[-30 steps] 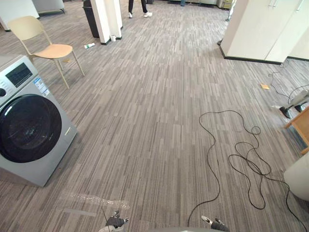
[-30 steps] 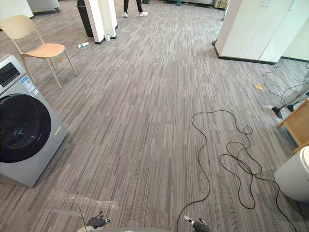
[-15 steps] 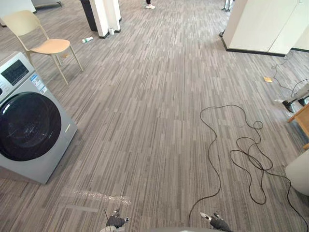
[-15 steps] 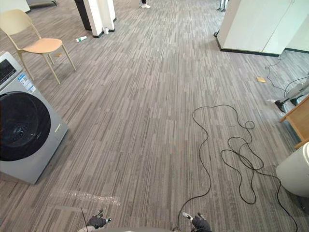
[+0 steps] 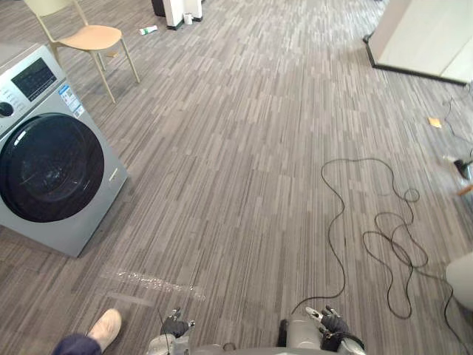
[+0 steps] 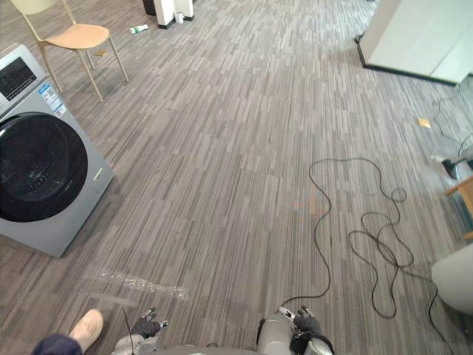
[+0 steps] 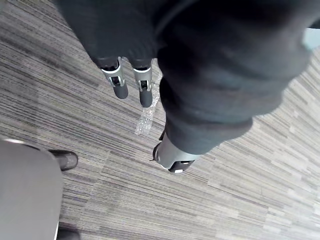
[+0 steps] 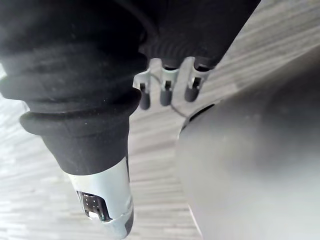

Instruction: Organize washtable

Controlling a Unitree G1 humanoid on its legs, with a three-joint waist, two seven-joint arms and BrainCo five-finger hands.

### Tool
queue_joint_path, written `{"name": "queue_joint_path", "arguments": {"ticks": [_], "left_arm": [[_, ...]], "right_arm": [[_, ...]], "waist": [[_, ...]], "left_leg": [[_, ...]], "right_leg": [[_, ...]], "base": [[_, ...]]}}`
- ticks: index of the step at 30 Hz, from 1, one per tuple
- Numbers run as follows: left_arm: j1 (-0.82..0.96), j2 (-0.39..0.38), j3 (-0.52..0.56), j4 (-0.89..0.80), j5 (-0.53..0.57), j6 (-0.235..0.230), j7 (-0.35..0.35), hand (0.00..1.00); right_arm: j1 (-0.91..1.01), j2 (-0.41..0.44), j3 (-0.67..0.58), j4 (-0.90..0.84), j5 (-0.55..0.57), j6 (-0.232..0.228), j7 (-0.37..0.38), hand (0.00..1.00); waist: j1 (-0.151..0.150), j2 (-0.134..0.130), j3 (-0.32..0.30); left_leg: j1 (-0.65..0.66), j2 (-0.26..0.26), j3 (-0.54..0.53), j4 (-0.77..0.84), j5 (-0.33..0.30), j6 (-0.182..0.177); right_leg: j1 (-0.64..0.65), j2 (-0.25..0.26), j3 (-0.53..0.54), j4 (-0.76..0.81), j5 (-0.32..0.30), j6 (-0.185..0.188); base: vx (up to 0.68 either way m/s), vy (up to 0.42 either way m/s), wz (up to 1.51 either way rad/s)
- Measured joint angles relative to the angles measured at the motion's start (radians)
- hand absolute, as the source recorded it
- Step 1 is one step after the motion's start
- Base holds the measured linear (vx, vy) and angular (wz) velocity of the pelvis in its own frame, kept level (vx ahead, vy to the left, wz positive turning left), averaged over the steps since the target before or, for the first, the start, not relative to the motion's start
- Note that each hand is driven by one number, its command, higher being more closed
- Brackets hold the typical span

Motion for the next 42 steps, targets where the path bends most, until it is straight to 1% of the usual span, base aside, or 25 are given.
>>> {"name": "queue_joint_path", "arguments": {"ticks": [3, 4, 5, 7, 9, 10, 11, 12, 14, 18, 20, 21, 22, 24, 28, 29, 30, 32, 33, 34, 36, 38, 39, 40, 42], "left_arm": [[0.004, -0.006, -0.013, 0.000, 0.018, 0.003, -0.003, 0.00], [0.009, -0.009, -0.017, 0.000, 0.028, 0.003, -0.004, 0.00], [0.011, -0.015, -0.010, -0.001, 0.031, 0.005, -0.005, 0.00], [0.015, -0.040, 0.046, -0.002, 0.032, 0.008, -0.005, 0.00], [0.012, -0.076, 0.124, -0.005, 0.014, 0.020, -0.007, 0.00], [0.013, -0.079, 0.125, -0.008, 0.003, 0.025, -0.008, 0.00], [0.011, -0.078, 0.114, -0.018, -0.004, 0.028, -0.010, 0.00], [0.006, -0.073, 0.106, -0.031, -0.008, 0.024, -0.014, 0.00], [0.005, -0.063, 0.093, -0.066, -0.021, 0.018, -0.018, 0.00], [-0.005, -0.059, 0.054, -0.132, -0.068, -0.019, 0.005, 0.00], [-0.009, -0.059, 0.025, -0.133, -0.067, -0.033, 0.012, 0.00], [-0.006, -0.064, -0.004, -0.128, -0.064, -0.035, 0.020, 0.00], [0.003, -0.070, -0.021, -0.127, -0.065, -0.037, 0.020, 0.00], [-0.012, -0.063, -0.028, -0.124, -0.048, -0.036, 0.021, 0.00], [-0.013, -0.021, -0.031, -0.097, -0.048, -0.035, 0.020, 0.00], [0.003, -0.021, -0.031, -0.091, -0.049, -0.033, 0.020, 0.00], [0.009, -0.020, -0.031, -0.084, -0.055, -0.033, 0.020, 0.00], [0.007, -0.013, -0.040, -0.054, -0.059, -0.026, 0.020, 0.00], [0.007, -0.011, -0.053, -0.039, -0.059, -0.023, 0.020, 0.00], [0.009, -0.010, -0.070, -0.029, -0.058, -0.017, 0.019, 0.00], [0.005, -0.012, -0.070, -0.016, -0.057, -0.012, 0.017, 0.00], [0.006, -0.015, -0.069, -0.016, -0.056, -0.012, 0.016, 0.00], [0.008, -0.014, -0.065, -0.016, -0.047, -0.012, 0.013, 0.00], [0.029, -0.052, 0.010, 0.031, -0.047, -0.012, 0.017, 0.00], [0.029, -0.052, 0.010, 0.031, -0.047, -0.012, 0.018, 0.00]], "right_arm": [[0.000, 0.004, -0.012, -0.009, 0.030, -0.001, 0.001, 0.00], [0.001, 0.005, -0.034, -0.022, 0.029, 0.000, 0.000, 0.00], [0.009, 0.008, -0.063, -0.022, 0.031, 0.003, 0.001, 0.00], [0.016, 0.007, -0.098, -0.032, 0.038, 0.004, 0.001, 0.00], [0.012, 0.000, -0.094, -0.044, 0.038, 0.004, 0.000, 0.00], [0.011, -0.004, -0.088, -0.043, 0.038, 0.006, 0.000, 0.00], [0.015, -0.005, -0.057, -0.038, 0.037, 0.011, -0.002, 0.00], [0.011, -0.007, -0.040, -0.036, 0.037, 0.017, -0.002, 0.00], [0.007, -0.006, -0.016, -0.028, 0.037, 0.018, -0.002, 0.00], [-0.017, -0.003, 0.011, 0.001, 0.039, 0.018, -0.002, 0.00], [-0.020, -0.007, 0.012, 0.000, 0.039, 0.016, -0.002, 0.00], [-0.009, -0.011, 0.012, 0.001, 0.039, 0.016, -0.001, 0.00], [0.009, -0.016, 0.013, 0.006, 0.038, 0.017, -0.002, 0.00], [0.014, -0.005, 0.023, 0.011, 0.037, 0.017, 0.000, 0.00], [0.042, 0.033, 0.005, 0.049, -0.015, 0.023, 0.005, 0.00], [0.056, 0.033, -0.012, 0.051, -0.028, 0.024, 0.007, 0.00], [0.060, 0.034, -0.038, 0.051, -0.031, 0.022, 0.012, 0.00], [0.062, 0.032, -0.060, 0.044, -0.031, 0.021, 0.020, 0.00], [0.072, 0.034, -0.069, 0.038, -0.024, 0.022, 0.021, 0.00], [0.080, 0.029, -0.070, 0.015, -0.023, 0.017, 0.022, 0.00], [0.079, 0.025, -0.076, 0.004, -0.022, 0.017, 0.023, 0.00], [0.079, 0.023, -0.088, 0.004, -0.019, 0.016, 0.022, 0.00], [0.085, 0.021, -0.090, 0.005, -0.026, 0.019, 0.021, 0.00], [0.122, -0.026, -0.029, 0.077, -0.063, 0.023, 0.021, 0.00], [0.122, -0.026, -0.029, 0.077, -0.063, 0.023, 0.021, 0.00]], "waist": [[-0.019, -0.014, 0.009], [-0.030, -0.008, 0.008], [-0.033, -0.002, 0.009], [-0.021, 0.041, -0.009], [-0.020, 0.077, 0.001], [-0.017, 0.079, 0.003], [0.000, 0.085, 0.005], [0.009, 0.075, 0.012], [0.016, 0.051, 0.026], [0.062, 0.027, 0.037], [0.063, 0.029, 0.034], [0.062, 0.054, 0.022], [0.071, 0.072, 0.010], [0.081, 0.037, -0.024], [0.083, -0.052, -0.070], [0.079, -0.047, -0.072], [0.074, -0.036, -0.066], [0.056, -0.051, -0.069], [0.051, -0.033, -0.062], [0.039, -0.021, -0.059], [0.023, -0.017, -0.060], [0.013, -0.013, -0.063], [0.005, -0.023, -0.067], [0.029, -0.001, -0.121], [0.029, -0.002, -0.121]], "left_leg": [[0.072, 0.009, 0.000, -0.007, -0.045, -0.073], [0.087, 0.026, -0.009, 0.013, -0.062, -0.102], [0.078, 0.056, -0.022, 0.093, -0.068, -0.111], [-0.007, 0.140, -0.027, 0.322, -0.060, -0.110], [-0.140, 0.207, 0.008, 0.661, 0.175, 0.006], [-0.168, 0.219, 0.010, 0.746, 0.312, 0.012], [-0.226, 0.257, 0.024, 0.930, 0.305, 0.006], [-0.300, 0.291, 0.058, 1.083, 0.216, 0.009], [-0.363, 0.305, 0.088, 1.169, 0.128, 0.008], [-0.583, 0.248, 0.112, 0.929, -0.007, -0.047], [-0.629, 0.173, 0.105, 0.600, 0.021, -0.075], [-0.630, 0.146, 0.082, 0.334, 0.102, -0.096], [-0.632, 0.143, 0.060, 0.197, 0.221, -0.088], [-0.634, 0.101, 0.058, 0.238, 0.352, -0.027], [-0.576, 0.015, 0.104, 0.299, 0.289, 0.103], [-0.512, 0.006, 0.098, 0.305, 0.231, 0.105], [-0.463, -0.007, 0.085, 0.296, 0.197, 0.098], [-0.352, -0.044, 0.061, 0.235, 0.174, 0.090], [-0.291, -0.049, 0.052, 0.193, 0.171, 0.085], [-0.230, -0.048, 0.035, 0.144, 0.170, 0.084], [-0.172, -0.044, -0.006, 0.107, 0.163, 0.078], [-0.154, -0.031, -0.040, 0.100, 0.147, 0.062], [-0.151, -0.032, -0.061, 0.108, 0.121, 0.043], [-0.098, 0.028, -0.068, 0.098, 0.057, -0.026], [-0.097, 0.027, -0.067, 0.098, 0.057, -0.026]], "right_leg": [[-0.049, 0.007, -0.014, -0.134, 0.094, -0.033], [-0.050, 0.011, -0.031, -0.124, 0.110, -0.068], [-0.050, 0.029, -0.029, -0.088, 0.208, -0.147], [-0.013, 0.091, -0.053, -0.085, 0.219, -0.157], [0.068, 0.164, -0.042, -0.084, 0.138, -0.171], [0.108, 0.179, -0.021, -0.102, 0.121, -0.175], [0.195, 0.211, 0.026, -0.150, 0.109, -0.183], [0.286, 0.230, 0.072, -0.199, 0.100, -0.195], [0.408, 0.229, 0.120, -0.251, 0.096, -0.201], [0.619, 0.162, 0.225, -0.307, 0.057, -0.198], [0.673, 0.118, 0.231, -0.314, 0.010, -0.151], [0.718, 0.109, 0.234, -0.334, -0.007, -0.135], [0.772, 0.104, 0.250, -0.360, -0.023, -0.123], [0.786, 0.056, 0.258, -0.339, -0.030, -0.097], [0.659, -0.019, 0.296, 0.010, 0.087, -0.020], [0.614, -0.014, 0.311, 0.174, 0.214, 0.037], [0.561, -0.016, 0.316, 0.327, 0.253, 0.073], [0.441, -0.044, 0.276, 0.584, 0.124, 0.070], [0.390, -0.055, 0.235, 0.617, 0.039, 0.026], [0.343, -0.063, 0.162, 0.572, -0.058, -0.006], [0.287, -0.044, 0.114, 0.367, -0.127, -0.008], [0.259, 0.004, 0.158, 0.110, -0.114, 0.005], [0.255, 0.024, 0.217, -0.085, -0.013, -0.013], [0.436, 0.059, 0.139, -0.399, 0.206, -0.039], [0.436, 0.058, 0.139, -0.399, 0.206, -0.039]], "base": [[0.53, -0.136, 0.28], [0.63, -0.226, 0.67], [0.67, -0.268, 0.60], [0.76, -0.346, 0.10], [0.89, -0.363, -0.51], [0.84, -0.257, -0.85], [0.81, -0.235, -1.03], [0.64, -0.189, -0.97], [0.63, -0.145, -0.73], [0.71, 0.023, -0.80], [0.58, 0.165, -0.61], [0.67, 0.262, -0.67], [0.70, 0.294, -0.76], [0.71, 0.333, -0.43], [0.69, 0.333, 0.16], [0.68, 0.294, 0.27], [0.43, 0.193, 0.25], [0.39, 0.150, 0.33], [0.46, 0.156, 0.36], [0.25, 0.073, 0.32], [0.27, 0.017, 0.62], [0.30, -0.082, 0.77], [0.22, -0.086, 0.53], [0.16, -0.059, 0.43], [0.00, 0.000, 0.00]]}}
